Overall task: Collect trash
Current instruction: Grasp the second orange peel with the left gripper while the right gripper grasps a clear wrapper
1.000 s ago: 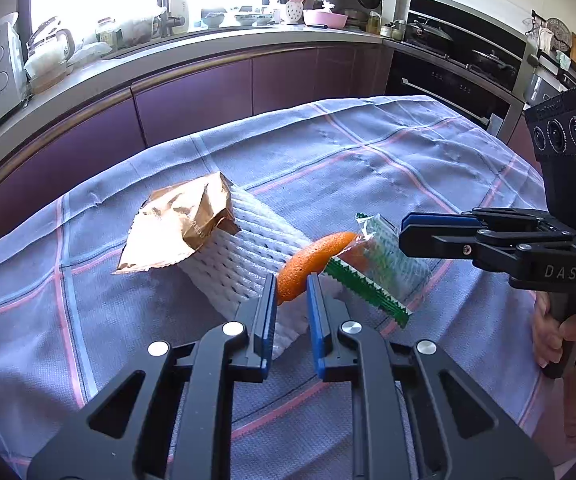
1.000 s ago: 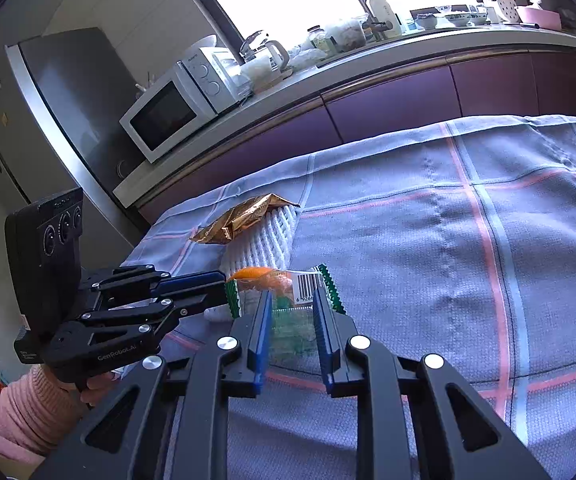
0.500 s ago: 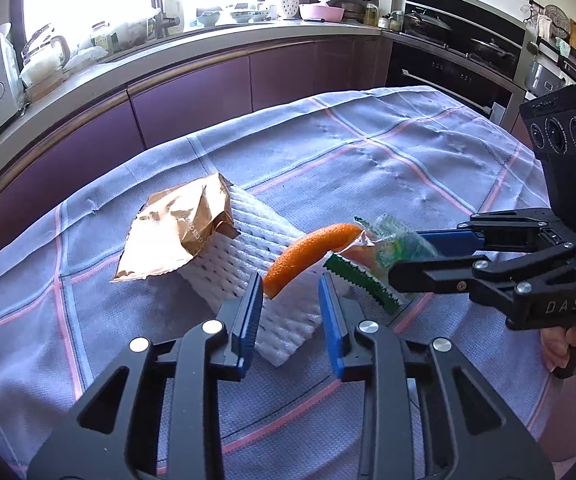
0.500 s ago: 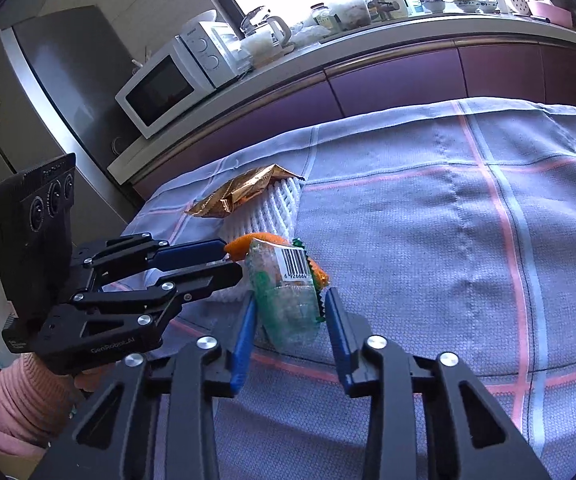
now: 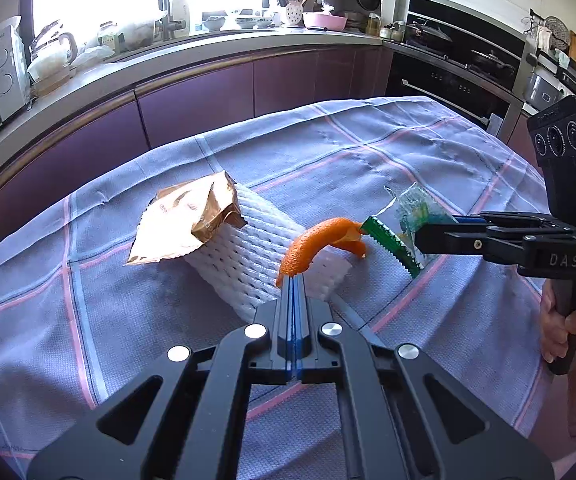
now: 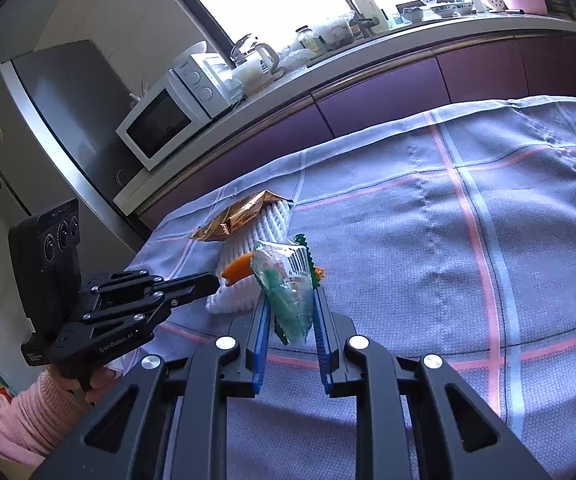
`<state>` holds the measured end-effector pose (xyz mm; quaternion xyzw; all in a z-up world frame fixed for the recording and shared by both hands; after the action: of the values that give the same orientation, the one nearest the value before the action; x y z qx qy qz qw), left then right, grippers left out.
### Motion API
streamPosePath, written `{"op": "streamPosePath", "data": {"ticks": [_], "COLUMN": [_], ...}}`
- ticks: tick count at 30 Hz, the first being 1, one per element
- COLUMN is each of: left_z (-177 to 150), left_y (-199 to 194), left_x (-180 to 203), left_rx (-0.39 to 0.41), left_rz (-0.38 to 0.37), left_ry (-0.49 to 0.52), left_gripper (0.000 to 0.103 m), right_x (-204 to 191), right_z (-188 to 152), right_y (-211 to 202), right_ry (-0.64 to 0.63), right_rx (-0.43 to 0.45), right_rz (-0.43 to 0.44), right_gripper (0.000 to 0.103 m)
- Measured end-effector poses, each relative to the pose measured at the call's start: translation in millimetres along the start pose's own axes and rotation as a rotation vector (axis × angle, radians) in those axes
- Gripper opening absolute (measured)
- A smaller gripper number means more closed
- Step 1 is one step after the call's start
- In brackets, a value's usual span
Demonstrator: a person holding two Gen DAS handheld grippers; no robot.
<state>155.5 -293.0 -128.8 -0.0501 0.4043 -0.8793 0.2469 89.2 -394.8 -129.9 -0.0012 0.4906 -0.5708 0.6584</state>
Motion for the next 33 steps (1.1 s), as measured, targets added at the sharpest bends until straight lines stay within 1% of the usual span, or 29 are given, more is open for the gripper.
{"op": "streamPosePath", "data": {"ticks": [1, 2, 3, 8, 10, 11, 12, 15, 20, 24, 29, 33], "left_z": [1.1, 2.6, 4.4, 13.5, 11.8, 11.2, 11.3, 10.4, 9.7, 0.4, -25.0, -52.7], "left_y": [-0.4, 0.2, 1.1, 16.7, 26.3, 28.4, 27.8, 21.5, -4.6, -34.6, -66.6, -89.4], "left_x": [-0.4, -0.3, -0.7, 1.4, 1.6, 2.2, 2.9, 4.1, 0.7, -3.6, -12.9, -23.6], "left_rx": [0.000, -0.001, 0.001, -0.025, -0.055, -0.057, -0.050, -0.036, 0.019, 0.060, 0.080, 0.079], "left_rz": [0.008, 0.009, 0.016, 0.024, 0.028, 0.030, 0.036, 0.043, 0.035, 0.057, 0.065, 0.104], "left_ry": [0.004, 0.008, 0.012, 0.045, 0.047, 0.046, 0.049, 0.040, -0.008, -0.036, -0.094, -0.134], "left_gripper": [0.009, 0.022, 0.026, 0.026, 0.021, 0.018, 0.016, 0.014, 0.013, 0.013, 0.013, 0.013], "right_x": [1.3, 2.4, 2.6, 5.0, 5.9, 6.0, 5.6, 4.6, 0.9, -10.7, -34.0, -54.9], "right_z": [0.9, 1.6, 2.3, 4.3, 3.4, 3.9, 4.1, 5.4, 6.0, 3.1, -6.1, -16.7], "right_y": [-1.3, -2.2, -1.9, -3.0, -4.4, -4.9, -5.1, -5.8, -9.2, -12.3, -7.1, 1.6], "right_ry": [0.006, 0.012, 0.016, 0.033, 0.040, 0.042, 0.042, 0.040, 0.041, 0.030, 0.003, -0.019], "right_rx": [0.006, 0.009, 0.010, 0.020, 0.021, 0.023, 0.024, 0.029, 0.040, 0.043, 0.028, 0.003], "right_rz": [0.001, 0.004, 0.006, 0.017, 0.023, 0.025, 0.026, 0.027, 0.043, 0.067, 0.099, 0.126], "right_gripper": [0.019, 0.019, 0.019, 0.020, 0.020, 0.020, 0.020, 0.020, 0.020, 0.020, 0.020, 0.020]}}
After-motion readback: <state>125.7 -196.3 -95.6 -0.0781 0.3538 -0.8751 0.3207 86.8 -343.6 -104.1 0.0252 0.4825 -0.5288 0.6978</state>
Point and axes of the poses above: each gripper's, at about its wrist camera, not at the fingertips, and y roughly the way its jaws point, x to its right, z to its top, the point moved 9 cm from there along y, roughly the way its jaws point, and after that the axes turned 13 degrees about y, right-handed, at the moved point
